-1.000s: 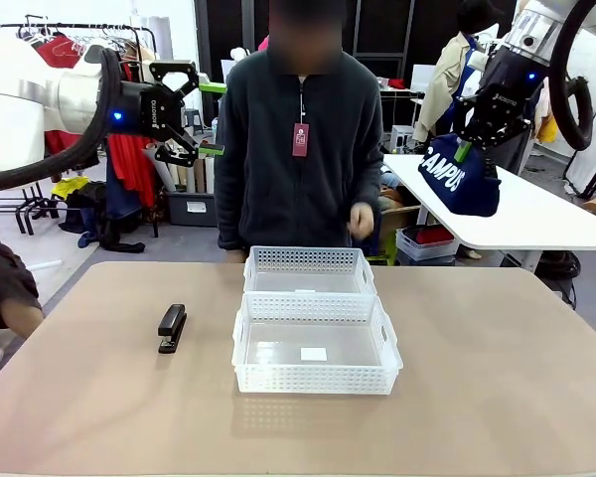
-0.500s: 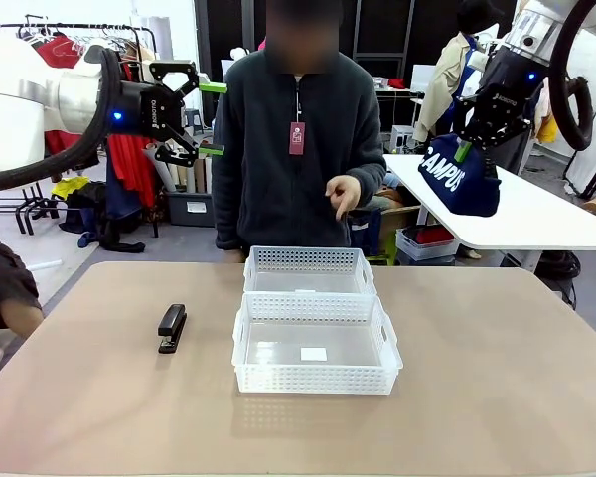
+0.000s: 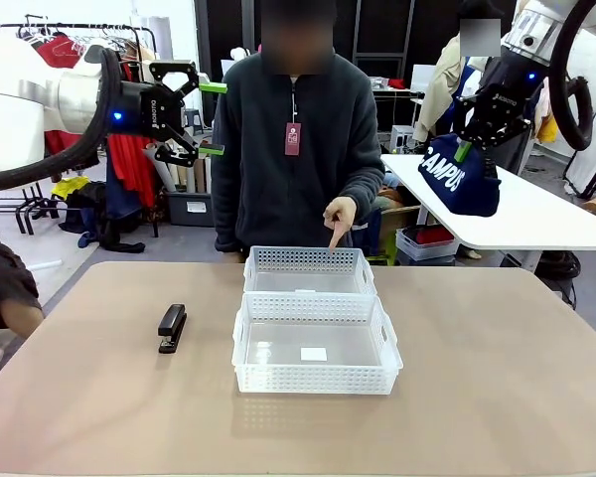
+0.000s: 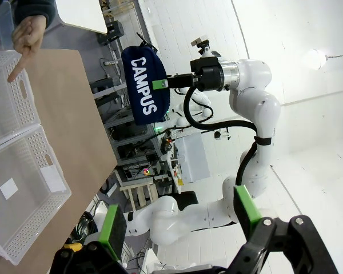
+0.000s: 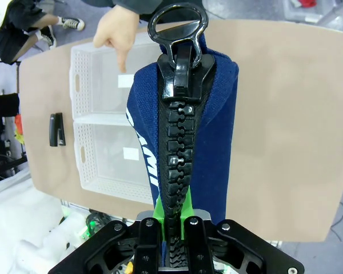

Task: Distribute items into two baskets.
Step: Move the picked Pencil pouch towards the Organizing basket indicated by the person, stopping as directed.

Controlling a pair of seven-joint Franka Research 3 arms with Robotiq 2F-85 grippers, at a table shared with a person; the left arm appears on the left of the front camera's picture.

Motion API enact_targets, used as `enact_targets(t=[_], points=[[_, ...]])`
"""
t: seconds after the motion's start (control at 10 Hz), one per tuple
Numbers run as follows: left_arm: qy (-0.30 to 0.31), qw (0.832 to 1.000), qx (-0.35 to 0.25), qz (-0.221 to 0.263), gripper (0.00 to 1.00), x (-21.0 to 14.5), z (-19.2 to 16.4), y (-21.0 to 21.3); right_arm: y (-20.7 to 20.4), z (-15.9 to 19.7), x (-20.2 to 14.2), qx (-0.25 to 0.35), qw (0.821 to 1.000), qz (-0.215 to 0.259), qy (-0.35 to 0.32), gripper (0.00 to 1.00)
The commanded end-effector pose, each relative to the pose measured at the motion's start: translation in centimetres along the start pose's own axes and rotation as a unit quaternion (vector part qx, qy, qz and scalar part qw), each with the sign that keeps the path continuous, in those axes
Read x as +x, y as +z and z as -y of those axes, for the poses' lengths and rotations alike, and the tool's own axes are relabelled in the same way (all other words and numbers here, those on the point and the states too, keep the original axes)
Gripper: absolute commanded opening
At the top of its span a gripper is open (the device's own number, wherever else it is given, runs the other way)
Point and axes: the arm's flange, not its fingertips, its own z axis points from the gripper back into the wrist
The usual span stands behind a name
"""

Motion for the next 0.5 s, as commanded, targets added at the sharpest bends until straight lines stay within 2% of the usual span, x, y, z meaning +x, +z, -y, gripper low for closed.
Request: enact_targets(t=[0.0, 0.4], points=[[-0.002, 1.0, 0.0, 0.003, 1.0, 0.0, 0.2, 0.02, 0.1, -0.1, -0.24, 0.001, 1.0, 0.0, 0.001, 0.0], [-0.002, 1.0, 0.0, 0.003, 1.0, 0.0, 0.2, 0.02, 0.1, -0.1, -0.24, 0.001, 1.0, 0.0, 0.001, 0.0]])
